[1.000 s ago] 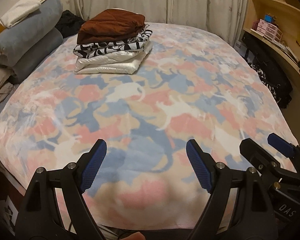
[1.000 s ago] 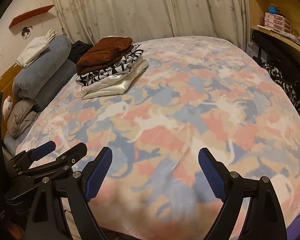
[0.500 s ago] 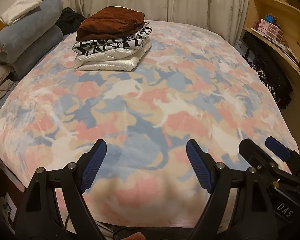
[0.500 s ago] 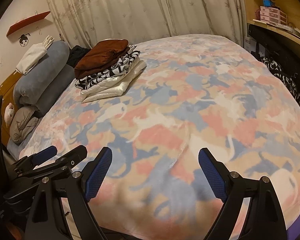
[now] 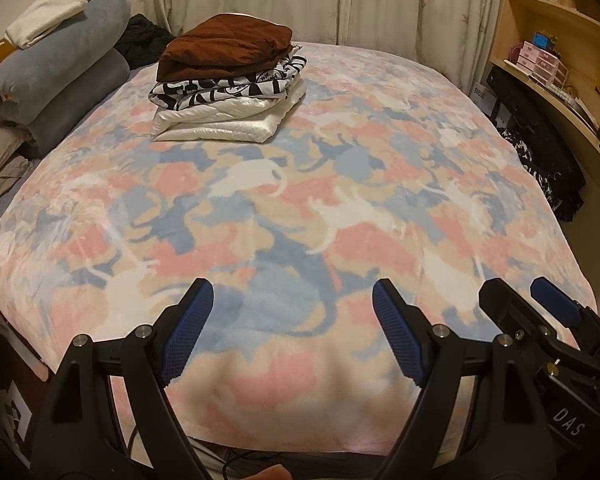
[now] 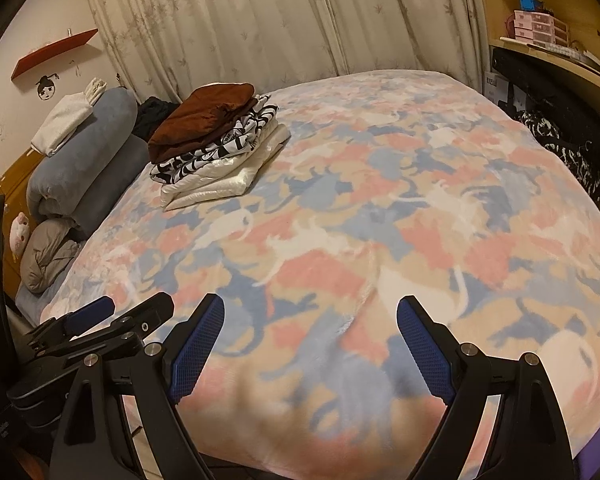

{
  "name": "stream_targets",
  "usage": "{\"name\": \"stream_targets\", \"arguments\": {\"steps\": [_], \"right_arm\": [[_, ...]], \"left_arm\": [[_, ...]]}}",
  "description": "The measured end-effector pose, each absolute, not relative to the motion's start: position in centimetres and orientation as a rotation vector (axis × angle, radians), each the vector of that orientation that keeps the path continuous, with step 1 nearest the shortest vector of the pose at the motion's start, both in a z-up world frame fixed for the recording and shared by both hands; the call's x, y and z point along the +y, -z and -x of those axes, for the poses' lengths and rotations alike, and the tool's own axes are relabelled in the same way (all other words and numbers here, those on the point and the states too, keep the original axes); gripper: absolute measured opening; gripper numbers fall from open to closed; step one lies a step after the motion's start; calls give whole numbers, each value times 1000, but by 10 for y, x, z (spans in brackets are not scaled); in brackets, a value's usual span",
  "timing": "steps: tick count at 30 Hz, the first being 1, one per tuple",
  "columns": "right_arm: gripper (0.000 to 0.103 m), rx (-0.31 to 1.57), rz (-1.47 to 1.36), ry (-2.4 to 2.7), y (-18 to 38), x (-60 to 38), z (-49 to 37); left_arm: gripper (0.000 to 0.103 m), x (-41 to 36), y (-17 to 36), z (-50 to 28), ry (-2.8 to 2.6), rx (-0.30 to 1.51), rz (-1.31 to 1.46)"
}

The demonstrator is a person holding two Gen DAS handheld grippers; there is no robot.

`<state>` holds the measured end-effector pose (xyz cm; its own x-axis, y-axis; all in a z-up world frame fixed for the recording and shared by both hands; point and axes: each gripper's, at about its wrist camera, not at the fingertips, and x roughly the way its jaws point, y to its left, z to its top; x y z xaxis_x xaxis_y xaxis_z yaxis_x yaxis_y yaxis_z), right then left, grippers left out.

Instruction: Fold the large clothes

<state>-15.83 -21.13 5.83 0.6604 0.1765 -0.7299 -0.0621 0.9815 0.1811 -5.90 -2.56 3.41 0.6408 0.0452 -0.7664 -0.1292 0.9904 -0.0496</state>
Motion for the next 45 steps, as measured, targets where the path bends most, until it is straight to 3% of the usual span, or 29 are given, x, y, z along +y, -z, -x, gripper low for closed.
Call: {"name": "stream_targets", "arguments": {"steps": [45], "right_arm": [[89, 828, -157, -130, -55, -202, 164]], "left_arm": [[80, -20, -33, 63, -93, 865, 100]]}}
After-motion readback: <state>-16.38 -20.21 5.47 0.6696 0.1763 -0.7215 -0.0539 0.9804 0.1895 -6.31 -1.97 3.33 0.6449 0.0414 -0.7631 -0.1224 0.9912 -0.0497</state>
